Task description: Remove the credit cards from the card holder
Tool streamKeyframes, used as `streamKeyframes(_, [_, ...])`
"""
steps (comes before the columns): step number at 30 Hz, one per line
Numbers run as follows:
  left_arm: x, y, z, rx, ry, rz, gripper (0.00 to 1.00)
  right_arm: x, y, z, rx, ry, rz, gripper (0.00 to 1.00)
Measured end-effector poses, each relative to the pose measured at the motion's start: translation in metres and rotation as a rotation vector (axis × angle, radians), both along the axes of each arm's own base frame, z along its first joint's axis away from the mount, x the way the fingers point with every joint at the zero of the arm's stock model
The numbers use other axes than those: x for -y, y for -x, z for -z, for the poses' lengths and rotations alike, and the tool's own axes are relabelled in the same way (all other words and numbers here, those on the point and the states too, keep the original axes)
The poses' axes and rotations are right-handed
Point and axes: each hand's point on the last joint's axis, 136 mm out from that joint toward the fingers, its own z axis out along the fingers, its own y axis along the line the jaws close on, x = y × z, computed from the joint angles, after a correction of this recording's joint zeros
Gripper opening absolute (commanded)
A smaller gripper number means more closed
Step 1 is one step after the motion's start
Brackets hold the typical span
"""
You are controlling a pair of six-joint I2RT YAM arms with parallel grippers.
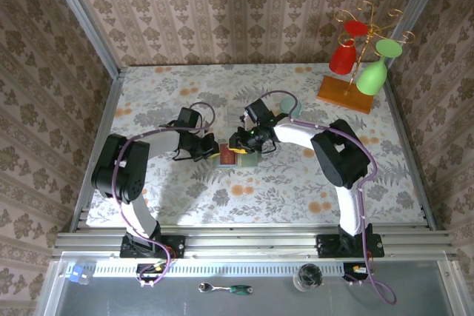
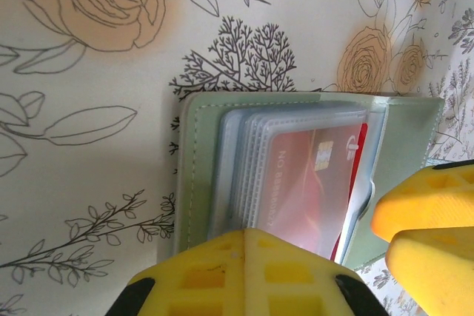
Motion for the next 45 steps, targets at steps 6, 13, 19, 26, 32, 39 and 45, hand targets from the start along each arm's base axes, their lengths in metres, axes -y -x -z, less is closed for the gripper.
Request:
streamKeyframes(6, [0.0,0.0,0.0,0.0,0.0,-0.001,0.05,-0.001,0.001,0.008,-0.013,0.002,-0.003,0.26])
streamKeyframes(13, [0.0,0.0,0.001,-0.002,0.0,-0.001,0.05,-0.001,0.002,0.014,-0.024,0.002,-0.007,0.25])
streamKeyframes(19, [-0.001,0.0,0.001,-0.002,0.0,-0.002,0.05,-0.002,0.001,0.013,-0.019,-0.008,-0.006,0.19])
streamKeyframes(26, [-0.002,-0.001,0.001,-0.002,0.001,-0.005,0.05,-0.003,0.002,0.015,-0.03,-0.015,-0.006,0.19])
streamKeyframes(32, [-0.003,-0.001,0.004,-0.007,-0.001,-0.008,0.05,-0.004,0.003,0.017,-0.039,-0.016,-0.004,0.24])
streamKeyframes(39, [-0.003,-0.001,0.004,-0.008,0.003,-0.01,0.05,0.0,0.002,0.016,-0.018,0.01,-0.006,0.25])
streamKeyframes(45, [-0.003,-0.001,0.004,-0.009,0.005,-0.01,0.05,0.004,0.002,0.015,-0.005,0.037,-0.004,0.26])
